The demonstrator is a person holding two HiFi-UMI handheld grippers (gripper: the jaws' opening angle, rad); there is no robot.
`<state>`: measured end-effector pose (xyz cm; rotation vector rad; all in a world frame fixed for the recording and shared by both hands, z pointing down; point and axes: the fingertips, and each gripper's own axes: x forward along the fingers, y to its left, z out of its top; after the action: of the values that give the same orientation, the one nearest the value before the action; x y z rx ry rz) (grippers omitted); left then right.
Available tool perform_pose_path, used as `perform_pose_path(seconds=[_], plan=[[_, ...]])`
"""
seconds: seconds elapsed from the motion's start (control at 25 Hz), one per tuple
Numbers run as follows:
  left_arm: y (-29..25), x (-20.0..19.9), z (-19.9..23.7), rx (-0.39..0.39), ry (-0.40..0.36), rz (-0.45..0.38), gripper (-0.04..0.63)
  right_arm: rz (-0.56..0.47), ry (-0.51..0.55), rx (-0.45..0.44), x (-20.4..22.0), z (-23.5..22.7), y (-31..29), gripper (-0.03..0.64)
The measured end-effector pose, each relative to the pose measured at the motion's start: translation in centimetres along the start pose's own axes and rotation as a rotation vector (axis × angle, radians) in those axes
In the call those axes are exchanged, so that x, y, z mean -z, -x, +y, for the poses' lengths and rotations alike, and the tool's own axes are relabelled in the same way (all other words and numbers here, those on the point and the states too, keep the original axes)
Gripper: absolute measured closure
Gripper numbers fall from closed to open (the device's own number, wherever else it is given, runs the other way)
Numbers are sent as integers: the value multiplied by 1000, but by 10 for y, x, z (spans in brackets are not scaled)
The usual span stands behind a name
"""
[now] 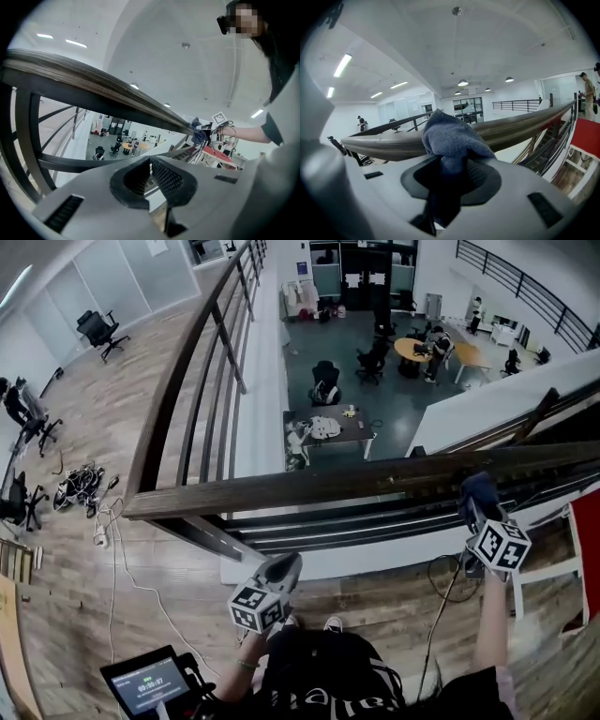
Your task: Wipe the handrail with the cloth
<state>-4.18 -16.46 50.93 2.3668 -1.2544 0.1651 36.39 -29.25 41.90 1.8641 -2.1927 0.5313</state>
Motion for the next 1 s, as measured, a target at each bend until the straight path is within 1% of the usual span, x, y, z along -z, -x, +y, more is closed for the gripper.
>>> perform_pose_path(seconds=[0.12,0.32,0.44,0.64,0.72,0.84,1.0], plan=[[15,3,13,-4,5,-5,594,38,-1,-48,32,62,0,508],[70,6,53,-11,22,-7,594,121,-35,-168,83,203,-4,508],[105,7,91,-14,28,-1,594,175,-29,-236,110,300,-18,508],[164,8,159,-21,58,-6,594,240,-15,-338,143,458,-46,508],[174,16,170,-26,67,-8,594,264,-9,-379,161,498,-55,508],[178,18,175,-32,78,-14,594,296,1,-430,174,539,-69,508],[187,19,185,-49,95,-23,594,329,38,-458,191,582,-90,508]])
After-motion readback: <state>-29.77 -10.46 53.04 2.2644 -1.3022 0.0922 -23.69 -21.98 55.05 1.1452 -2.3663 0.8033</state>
